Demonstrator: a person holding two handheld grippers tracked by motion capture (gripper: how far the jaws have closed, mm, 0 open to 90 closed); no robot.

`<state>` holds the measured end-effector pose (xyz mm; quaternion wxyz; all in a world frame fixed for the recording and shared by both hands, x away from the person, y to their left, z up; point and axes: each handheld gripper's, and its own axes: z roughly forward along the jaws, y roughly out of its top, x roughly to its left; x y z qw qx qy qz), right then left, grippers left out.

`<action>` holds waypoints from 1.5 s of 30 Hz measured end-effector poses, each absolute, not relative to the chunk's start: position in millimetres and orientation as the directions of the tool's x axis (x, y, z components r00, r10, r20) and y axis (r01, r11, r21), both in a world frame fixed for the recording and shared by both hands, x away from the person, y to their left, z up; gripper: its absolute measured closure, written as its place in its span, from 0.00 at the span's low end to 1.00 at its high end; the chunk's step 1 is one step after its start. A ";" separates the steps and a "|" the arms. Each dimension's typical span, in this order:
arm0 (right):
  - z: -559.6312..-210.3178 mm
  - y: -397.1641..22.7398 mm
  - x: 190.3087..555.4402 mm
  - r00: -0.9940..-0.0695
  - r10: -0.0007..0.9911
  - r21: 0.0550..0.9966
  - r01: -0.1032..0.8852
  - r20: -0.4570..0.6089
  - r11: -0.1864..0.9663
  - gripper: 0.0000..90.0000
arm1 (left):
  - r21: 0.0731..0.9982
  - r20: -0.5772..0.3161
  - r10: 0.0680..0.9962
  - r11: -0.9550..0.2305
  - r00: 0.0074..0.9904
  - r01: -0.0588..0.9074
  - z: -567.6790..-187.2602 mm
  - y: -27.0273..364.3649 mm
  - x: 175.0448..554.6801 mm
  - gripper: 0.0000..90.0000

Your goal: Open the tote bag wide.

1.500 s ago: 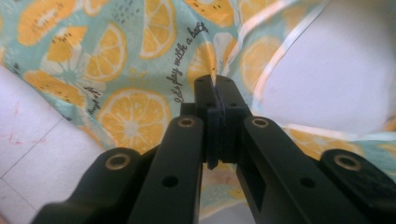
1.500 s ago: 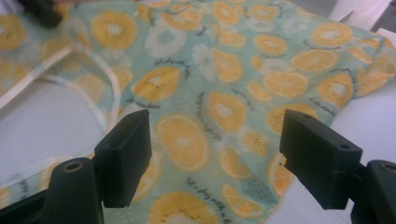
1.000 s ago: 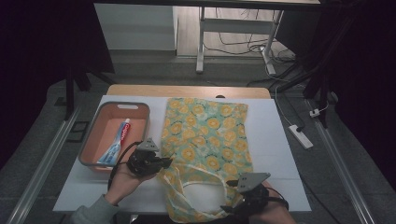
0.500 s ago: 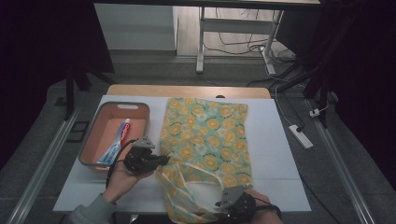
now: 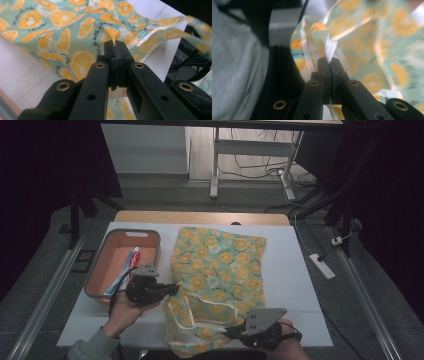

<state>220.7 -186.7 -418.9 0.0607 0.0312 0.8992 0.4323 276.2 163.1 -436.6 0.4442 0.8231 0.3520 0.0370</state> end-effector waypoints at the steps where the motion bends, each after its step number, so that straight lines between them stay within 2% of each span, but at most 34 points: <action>1: -415.3 -191.9 229.3 -0.983 0.156 0.775 0.022 -0.099 0.632 0.97 | 0.758 -0.254 0.614 -0.354 0.747 0.548 -436.6 164.2 276.1 0.98; 2: -415.3 -191.9 229.3 -0.983 0.156 0.775 0.022 -0.099 0.632 0.97 | 0.757 -0.253 0.614 -0.355 0.748 0.548 -436.8 165.2 276.0 0.98; 6: -432.5 -206.9 243.5 -0.973 0.230 0.749 0.134 -0.025 0.649 0.98 | 0.755 -0.256 0.619 -0.351 0.743 0.553 -438.8 168.4 277.1 0.98; 10: -446.3 -216.4 251.6 -0.957 0.290 0.746 0.172 -0.030 0.643 0.98 | 0.754 -0.256 0.622 -0.350 0.740 0.555 -439.4 167.9 278.9 0.98; 17: -423.6 -225.0 274.5 -0.917 0.390 0.816 0.157 -0.089 0.556 0.98 | 0.759 -0.243 0.648 -0.337 0.722 0.558 -441.1 158.1 292.1 0.98; 21: -413.8 -223.5 315.1 -0.882 0.458 0.824 0.175 -0.112 0.539 0.98 | 0.760 -0.247 0.668 -0.317 0.702 0.568 -442.5 153.5 302.9 0.98; 22: -413.8 -223.5 315.1 -0.882 0.458 0.824 0.175 -0.112 0.539 0.98 | 0.759 -0.237 0.677 -0.318 0.697 0.568 -443.0 151.3 306.3 0.98; 24: -423.2 -221.1 348.8 -0.855 0.512 0.817 0.232 -0.087 0.528 0.98 | 0.755 -0.225 0.688 -0.325 0.690 0.570 -444.3 147.6 312.0 0.97; 27: -433.0 -219.8 367.1 -0.840 0.538 0.804 0.269 -0.074 0.530 0.98 | 0.750 -0.207 0.702 -0.334 0.681 0.571 -447.5 140.8 319.1 0.96; 29: -449.8 -219.0 387.7 -0.822 0.568 0.777 0.329 -0.044 0.536 0.98 | 0.741 -0.202 0.708 -0.341 0.677 0.579 -450.9 135.3 324.4 0.96; 36: -490.3 -222.8 405.4 -0.799 0.600 0.697 0.440 0.017 0.566 0.98 | 0.715 -0.184 0.711 -0.377 0.678 0.589 -461.5 121.3 333.6 0.96; 40: -498.7 -222.6 402.0 -0.803 0.595 0.672 0.456 0.029 0.583 0.98 | 0.714 -0.189 0.706 -0.379 0.682 0.589 -462.5 120.2 331.8 0.96; 41: -498.7 -222.7 399.9 -0.802 0.597 0.674 0.455 0.026 0.582 0.96 | 0.714 -0.198 0.702 -0.374 0.684 0.591 -462.4 120.9 331.4 0.96; 42: -496.9 -223.4 397.9 -0.801 0.598 0.681 0.451 0.024 0.576 0.88 | 0.715 -0.200 0.702 -0.372 0.683 0.592 -462.3 121.5 330.9 0.96; 44: -486.6 -225.3 392.1 -0.778 0.628 0.710 0.452 0.018 0.540 0.65 | 0.717 -0.201 0.702 -0.370 0.683 0.591 -461.8 123.0 330.6 0.96; 45: -478.3 -227.3 386.7 -0.775 0.631 0.735 0.442 0.025 0.514 0.61 | 0.718 -0.203 0.703 -0.366 0.681 0.592 -461.6 123.5 330.5 0.96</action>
